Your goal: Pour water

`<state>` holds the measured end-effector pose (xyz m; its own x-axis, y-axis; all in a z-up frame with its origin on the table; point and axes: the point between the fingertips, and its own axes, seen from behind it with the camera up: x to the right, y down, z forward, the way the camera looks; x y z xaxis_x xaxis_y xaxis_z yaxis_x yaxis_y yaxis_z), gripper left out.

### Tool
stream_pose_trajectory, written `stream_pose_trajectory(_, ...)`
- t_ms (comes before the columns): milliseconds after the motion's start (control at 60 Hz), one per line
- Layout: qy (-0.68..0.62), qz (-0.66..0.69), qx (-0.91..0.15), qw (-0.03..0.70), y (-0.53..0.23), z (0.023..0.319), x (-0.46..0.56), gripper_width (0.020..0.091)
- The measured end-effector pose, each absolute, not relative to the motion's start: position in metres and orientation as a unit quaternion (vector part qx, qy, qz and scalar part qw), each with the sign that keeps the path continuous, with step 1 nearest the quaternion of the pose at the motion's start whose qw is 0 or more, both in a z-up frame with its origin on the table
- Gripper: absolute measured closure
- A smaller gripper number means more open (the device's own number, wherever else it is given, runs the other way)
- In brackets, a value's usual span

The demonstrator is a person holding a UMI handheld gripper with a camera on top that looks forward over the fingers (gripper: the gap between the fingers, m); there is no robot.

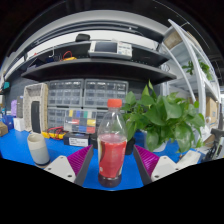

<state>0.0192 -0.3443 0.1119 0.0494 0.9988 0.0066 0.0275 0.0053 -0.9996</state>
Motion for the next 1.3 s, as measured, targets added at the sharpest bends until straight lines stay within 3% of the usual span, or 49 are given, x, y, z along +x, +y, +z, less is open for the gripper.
stream_pose_trajectory(83,-0.496,0.483,-0.525,0.495,-0.316,0.099,-0.042,0.0291)
stream_pose_trajectory(150,-0.49,0.493,-0.525,0.491,-0.317,0.098,-0.054,0.0342)
stream_pose_trajectory(233,-0.483,0.504,-0.519,0.493,-0.318,0.103,-0.061,0.0483)
stream_pose_trajectory(250,-0.483,0.506,-0.517,0.493,-0.32,0.103,-0.062,0.0582)
stream_pose_trajectory(417,-0.506,0.49,-0.497,0.507,-0.33,0.103,-0.064,0.0711)
stream_pose_trajectory(433,-0.507,0.488,-0.497,0.507,-0.33,0.102,-0.063,0.0657)
stream_pose_trajectory(450,-0.508,0.486,-0.497,0.508,-0.331,0.102,-0.063,0.0736)
stream_pose_trajectory(700,-0.528,0.455,-0.489,0.525,-0.338,0.102,-0.064,0.0738)
stream_pose_trajectory(817,-0.577,0.393,-0.44,0.565,-0.356,0.108,-0.064,0.0739)
stream_pose_trajectory(1083,-0.68,0.18,-0.206,0.681,-0.403,0.143,-0.066,0.0739)
stream_pose_trajectory(1300,-0.701,0.04,-0.039,0.711,-0.435,0.159,-0.07,0.0739)
